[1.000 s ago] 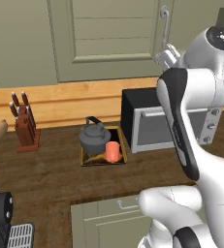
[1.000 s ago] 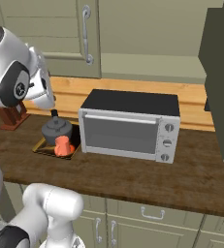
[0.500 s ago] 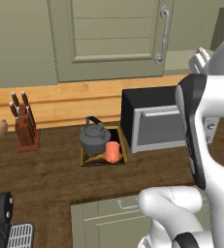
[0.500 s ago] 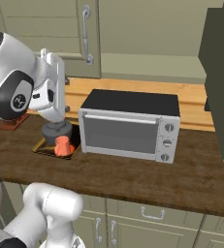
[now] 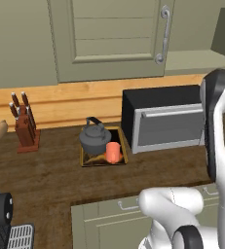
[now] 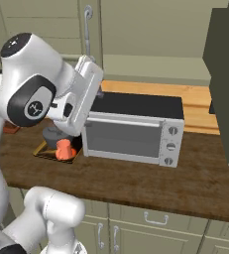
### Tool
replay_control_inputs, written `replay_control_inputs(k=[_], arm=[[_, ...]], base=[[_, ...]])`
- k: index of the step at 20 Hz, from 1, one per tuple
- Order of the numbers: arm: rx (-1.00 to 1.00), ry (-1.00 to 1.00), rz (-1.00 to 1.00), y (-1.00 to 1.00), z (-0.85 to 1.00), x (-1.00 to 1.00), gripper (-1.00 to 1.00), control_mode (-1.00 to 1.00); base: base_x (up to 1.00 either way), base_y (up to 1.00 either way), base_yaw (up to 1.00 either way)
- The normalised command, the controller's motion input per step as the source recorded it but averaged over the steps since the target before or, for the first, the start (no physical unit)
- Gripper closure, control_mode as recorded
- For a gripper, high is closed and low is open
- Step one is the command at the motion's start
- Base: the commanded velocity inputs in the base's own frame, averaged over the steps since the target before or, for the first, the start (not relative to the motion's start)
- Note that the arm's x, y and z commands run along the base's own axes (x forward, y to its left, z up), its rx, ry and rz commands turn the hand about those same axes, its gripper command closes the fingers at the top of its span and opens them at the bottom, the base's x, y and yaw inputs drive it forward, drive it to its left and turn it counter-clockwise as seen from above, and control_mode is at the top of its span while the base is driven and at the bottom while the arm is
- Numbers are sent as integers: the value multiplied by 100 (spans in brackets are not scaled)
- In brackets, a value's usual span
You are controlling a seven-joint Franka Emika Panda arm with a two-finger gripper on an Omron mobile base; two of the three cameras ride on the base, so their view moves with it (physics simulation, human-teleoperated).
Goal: Pick the kettle from the counter and place it on the tray. Then pick the mug from the cabinet and place it on the tray. Then close the cabinet doors.
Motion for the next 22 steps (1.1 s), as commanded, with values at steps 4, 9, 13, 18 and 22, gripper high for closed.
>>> replay_control_inputs(k=[4,9,13,18,22], arm=[[17,0,-33,-80,0,-34,-100,-100],[4,-1,-28,-79,-1,-45,-100,-100],[-1,-8,-27,-64,-3,-59,-100,-100],[-17,-15,-21,-32,0,-73,-100,-100],[-26,-22,-13,-13,0,-78,-100,-100]], base=[[0,0,0],[0,0,0],[0,0,0],[0,0,0],[0,0,0]])
